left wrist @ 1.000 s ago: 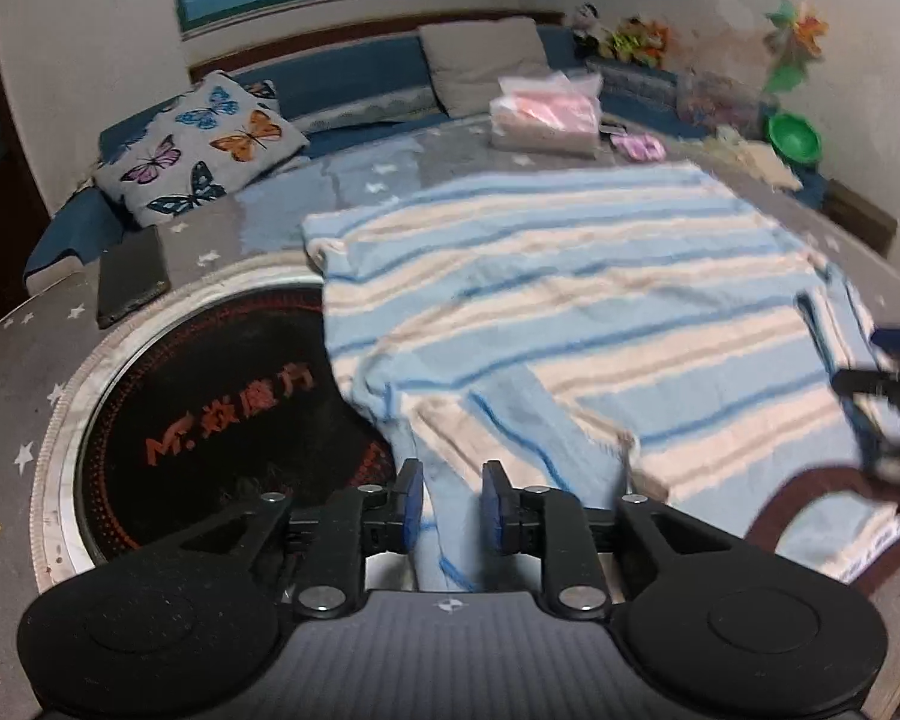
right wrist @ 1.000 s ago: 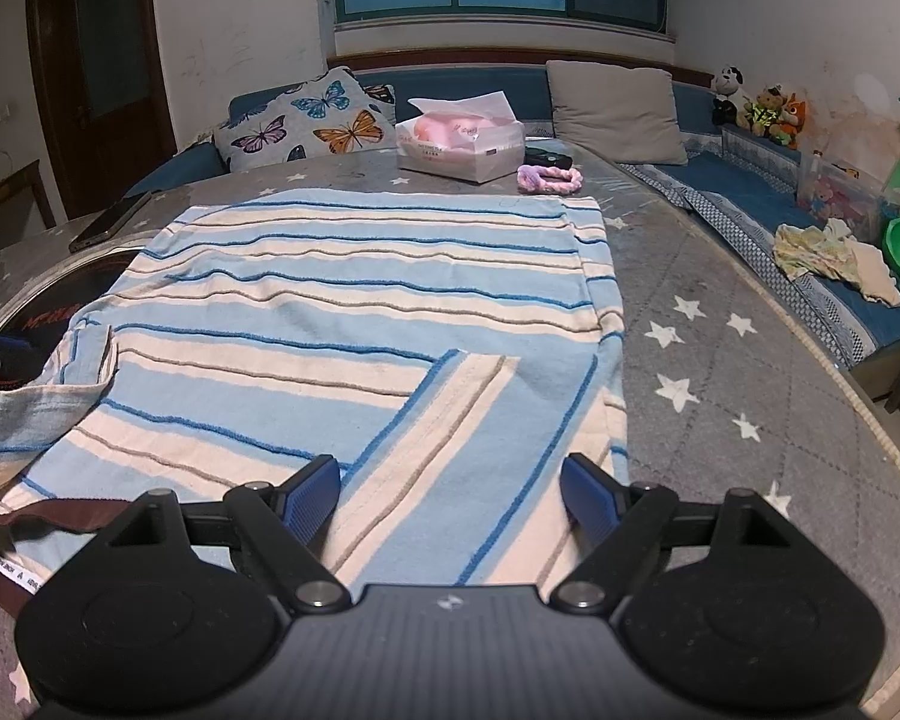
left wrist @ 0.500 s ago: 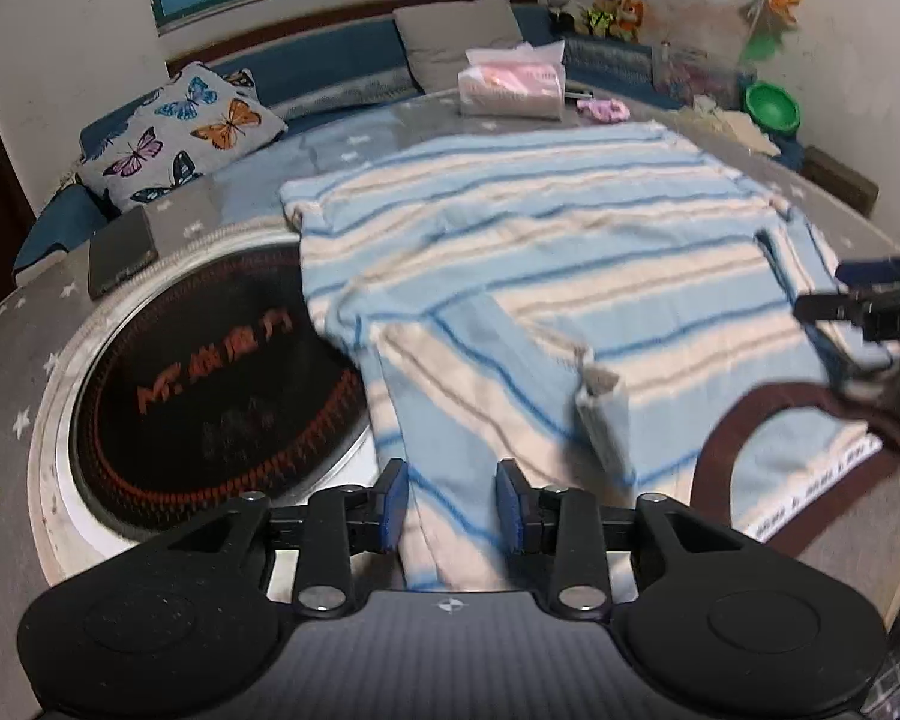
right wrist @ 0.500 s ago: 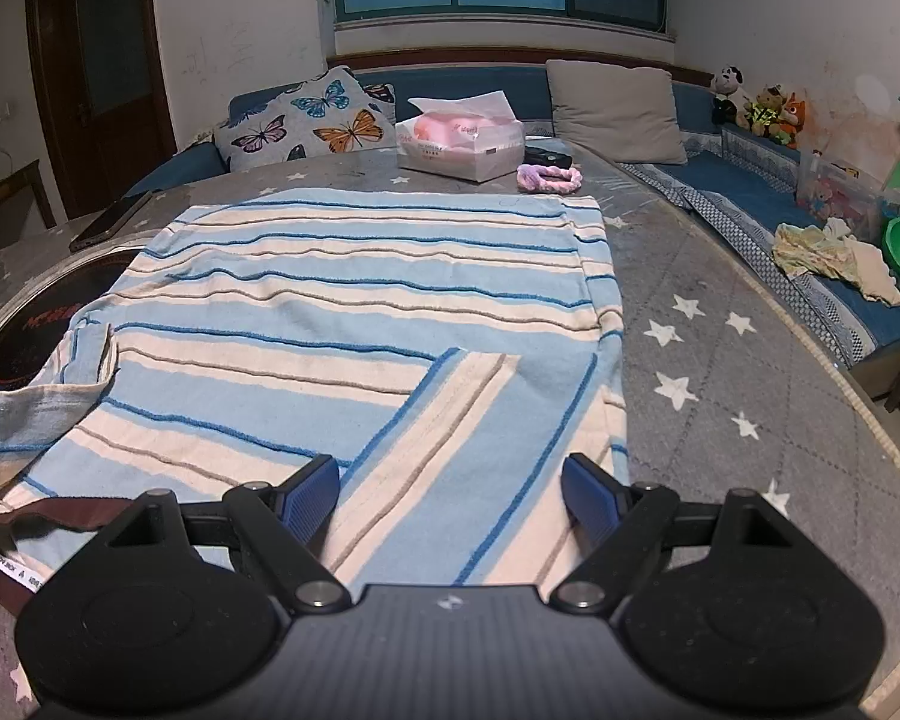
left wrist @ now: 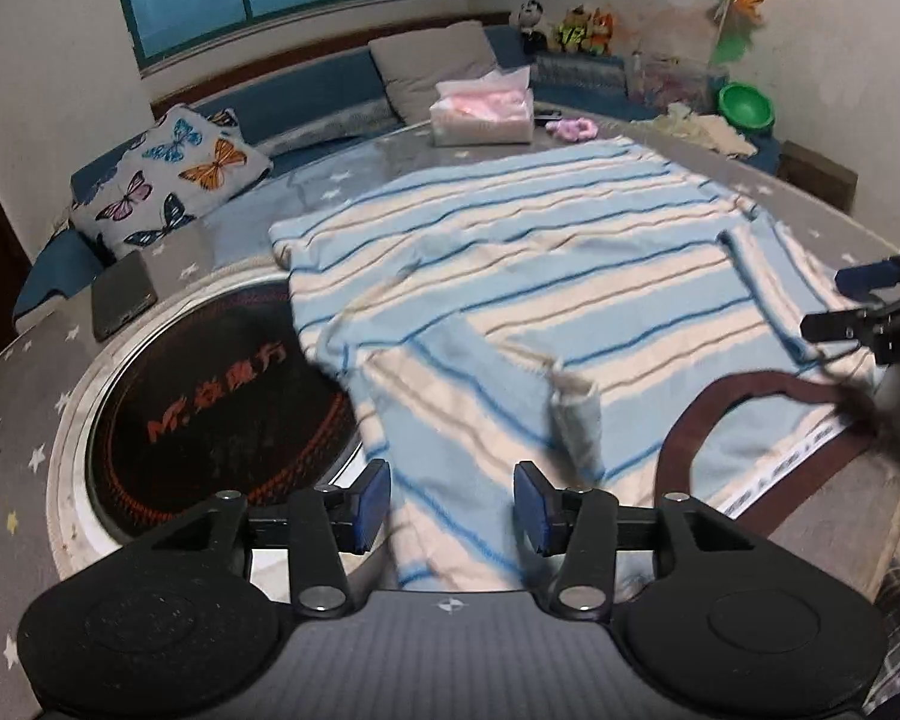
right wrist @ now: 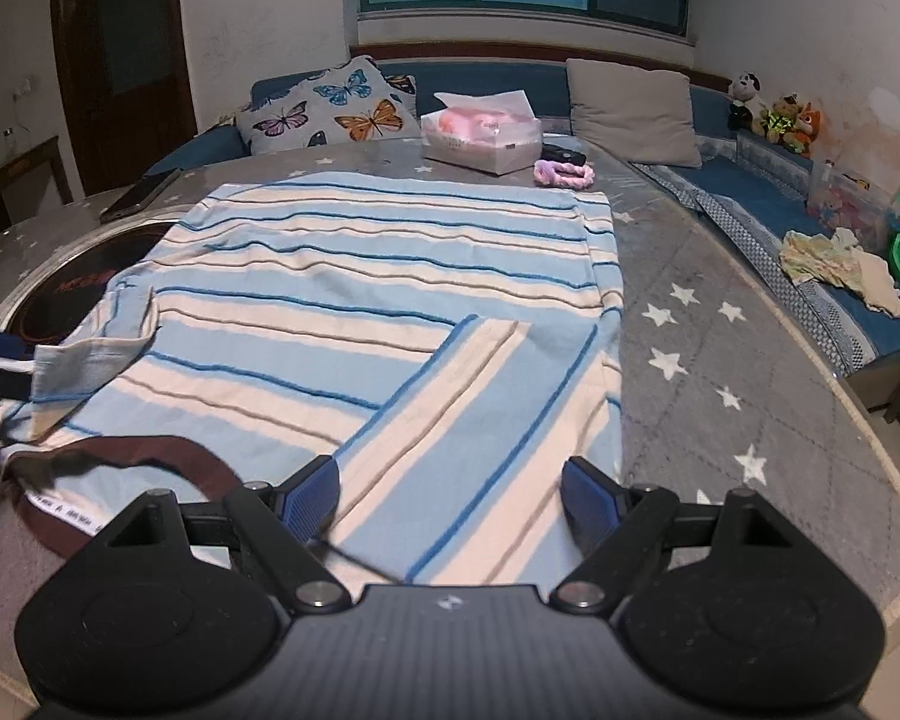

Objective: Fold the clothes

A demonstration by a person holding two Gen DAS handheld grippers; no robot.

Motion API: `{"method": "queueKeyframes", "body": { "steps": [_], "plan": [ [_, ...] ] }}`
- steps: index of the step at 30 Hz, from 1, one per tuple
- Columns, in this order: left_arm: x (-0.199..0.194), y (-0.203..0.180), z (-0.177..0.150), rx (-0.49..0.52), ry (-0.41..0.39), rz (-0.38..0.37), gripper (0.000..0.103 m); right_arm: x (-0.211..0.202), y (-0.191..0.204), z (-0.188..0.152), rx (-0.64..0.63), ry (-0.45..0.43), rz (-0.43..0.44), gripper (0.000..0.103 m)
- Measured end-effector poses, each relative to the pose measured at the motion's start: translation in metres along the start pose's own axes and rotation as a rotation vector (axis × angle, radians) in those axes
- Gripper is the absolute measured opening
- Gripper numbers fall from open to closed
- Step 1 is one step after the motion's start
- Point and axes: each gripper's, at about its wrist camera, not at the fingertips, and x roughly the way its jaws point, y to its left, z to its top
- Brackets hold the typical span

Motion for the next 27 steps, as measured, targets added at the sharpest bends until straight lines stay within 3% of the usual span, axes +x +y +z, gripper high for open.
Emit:
{"method": "queueKeyframes", "body": {
  "steps": [7,12,15,22,27],
  "plan": [
    [0.011,-0.028,0.003,0.058,0.003,-0.077,0.049,-0.006,0.003,-0.005,-0.018,0.007,-0.008,0.083],
    [0.012,-0.036,0.007,0.099,-0.012,-0.093,0.050,-0.014,0.002,-0.006,-0.021,-0.018,-0.029,0.083],
    [0.016,-0.040,0.006,0.131,0.013,-0.099,0.050,-0.009,0.001,-0.010,-0.030,0.014,-0.035,0.083],
    [-0.012,-0.022,0.002,0.170,-0.015,-0.104,0.051,-0.020,0.002,-0.014,-0.070,-0.001,-0.062,0.083],
    [-0.030,-0.020,-0.012,0.281,0.002,-0.120,0.053,-0.018,0.001,-0.019,-0.088,0.034,-0.065,0.081]
  ]
}}
